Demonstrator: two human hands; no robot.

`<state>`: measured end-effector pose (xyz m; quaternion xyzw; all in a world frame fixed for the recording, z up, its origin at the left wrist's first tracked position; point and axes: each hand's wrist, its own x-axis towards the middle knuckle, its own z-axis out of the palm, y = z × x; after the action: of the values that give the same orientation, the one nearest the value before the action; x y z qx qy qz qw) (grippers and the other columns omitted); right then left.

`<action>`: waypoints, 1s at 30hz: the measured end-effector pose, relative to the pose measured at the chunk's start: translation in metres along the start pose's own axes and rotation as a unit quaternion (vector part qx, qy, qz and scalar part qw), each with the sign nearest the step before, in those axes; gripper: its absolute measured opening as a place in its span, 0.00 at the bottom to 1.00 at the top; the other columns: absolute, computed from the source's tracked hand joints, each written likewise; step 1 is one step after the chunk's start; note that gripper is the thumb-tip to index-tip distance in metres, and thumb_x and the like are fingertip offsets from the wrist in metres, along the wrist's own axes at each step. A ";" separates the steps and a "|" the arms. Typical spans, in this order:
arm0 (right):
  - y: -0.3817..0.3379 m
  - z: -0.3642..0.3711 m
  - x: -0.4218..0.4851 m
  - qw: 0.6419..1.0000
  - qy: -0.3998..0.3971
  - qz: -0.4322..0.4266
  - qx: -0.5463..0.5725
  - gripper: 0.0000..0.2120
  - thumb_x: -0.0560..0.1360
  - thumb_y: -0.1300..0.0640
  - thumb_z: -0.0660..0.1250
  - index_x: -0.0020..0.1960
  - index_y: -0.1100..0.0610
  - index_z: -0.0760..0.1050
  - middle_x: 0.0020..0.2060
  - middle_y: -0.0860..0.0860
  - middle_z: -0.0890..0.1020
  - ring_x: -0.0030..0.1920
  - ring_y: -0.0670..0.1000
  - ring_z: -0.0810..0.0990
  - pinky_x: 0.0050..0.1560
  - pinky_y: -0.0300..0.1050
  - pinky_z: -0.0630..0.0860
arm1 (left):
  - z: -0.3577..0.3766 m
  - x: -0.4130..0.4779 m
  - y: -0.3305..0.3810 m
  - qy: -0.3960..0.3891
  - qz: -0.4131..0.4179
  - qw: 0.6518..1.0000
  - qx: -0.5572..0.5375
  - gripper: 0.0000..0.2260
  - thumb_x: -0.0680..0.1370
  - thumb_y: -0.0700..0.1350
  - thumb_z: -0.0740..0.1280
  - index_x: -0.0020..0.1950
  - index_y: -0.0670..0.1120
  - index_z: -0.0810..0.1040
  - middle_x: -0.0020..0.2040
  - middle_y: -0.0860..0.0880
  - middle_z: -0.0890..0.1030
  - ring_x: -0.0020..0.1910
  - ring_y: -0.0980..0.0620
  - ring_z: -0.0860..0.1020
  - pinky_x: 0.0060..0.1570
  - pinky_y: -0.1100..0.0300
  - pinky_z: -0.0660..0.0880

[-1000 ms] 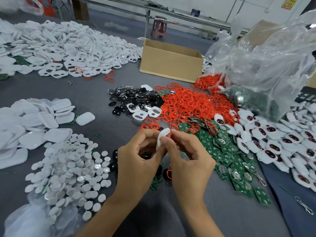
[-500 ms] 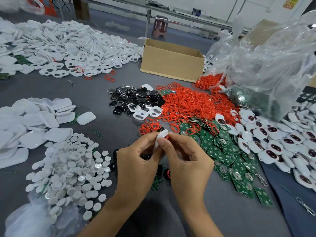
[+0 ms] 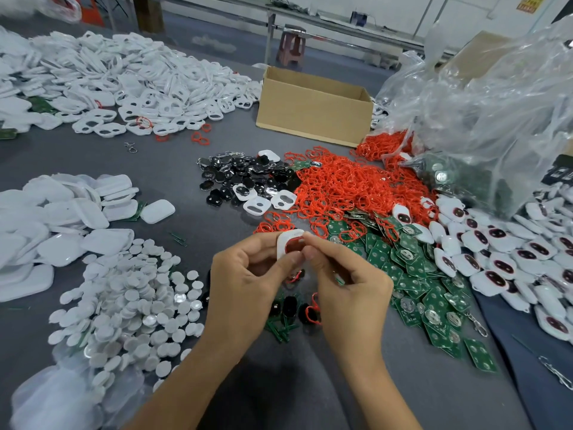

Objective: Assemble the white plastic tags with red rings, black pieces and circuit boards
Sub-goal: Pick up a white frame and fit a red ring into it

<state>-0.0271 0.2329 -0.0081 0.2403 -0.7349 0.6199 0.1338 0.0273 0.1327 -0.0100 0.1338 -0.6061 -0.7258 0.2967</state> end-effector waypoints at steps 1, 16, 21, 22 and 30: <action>0.001 -0.003 0.003 0.999 -0.015 0.016 0.030 0.09 0.71 0.63 0.72 0.46 0.50 0.84 0.41 0.43 0.86 0.41 0.43 0.83 0.43 0.35 0.75 | -0.001 0.001 0.000 -0.009 -0.023 1.000 -0.019 0.09 0.72 0.35 0.73 0.47 0.48 0.85 0.40 0.48 0.86 0.38 0.54 0.84 0.38 0.65 0.79; 0.007 -0.021 0.018 0.944 -0.172 0.211 0.187 0.05 0.73 0.67 0.67 0.47 0.63 0.82 0.37 0.55 0.86 0.33 0.47 0.82 0.34 0.36 0.77 | -0.009 0.007 -0.004 -0.116 -0.086 0.989 -0.020 0.11 0.67 0.42 0.73 0.48 0.45 0.84 0.41 0.46 0.86 0.39 0.55 0.84 0.36 0.67 0.78; 0.005 -0.019 0.017 0.952 -0.144 0.214 0.162 0.06 0.74 0.69 0.67 0.45 0.62 0.82 0.35 0.57 0.85 0.32 0.49 0.82 0.35 0.40 0.78 | -0.008 0.007 -0.004 -0.117 -0.076 0.990 -0.001 0.08 0.69 0.40 0.73 0.48 0.46 0.84 0.41 0.46 0.86 0.39 0.54 0.84 0.36 0.67 0.77; 0.006 -0.019 0.016 0.957 -0.140 0.208 0.148 0.06 0.74 0.68 0.68 0.45 0.61 0.83 0.35 0.56 0.85 0.33 0.50 0.82 0.36 0.43 0.78 | -0.008 0.007 -0.005 -0.117 -0.076 0.990 0.000 0.07 0.71 0.38 0.73 0.48 0.46 0.84 0.41 0.47 0.86 0.39 0.55 0.84 0.35 0.67 0.77; 0.002 -0.015 0.016 0.959 -0.136 0.194 0.153 0.04 0.74 0.65 0.69 0.46 0.62 0.83 0.36 0.57 0.85 0.35 0.51 0.82 0.38 0.42 0.78 | -0.008 0.007 -0.002 -0.085 -0.072 0.994 -0.004 0.07 0.70 0.42 0.74 0.47 0.49 0.86 0.39 0.47 0.86 0.39 0.53 0.85 0.37 0.64 0.79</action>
<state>-0.0428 0.2451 0.0011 0.1930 -0.6747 0.7007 -0.1288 0.0256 0.1228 -0.0126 0.1138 -0.6148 -0.7564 0.1921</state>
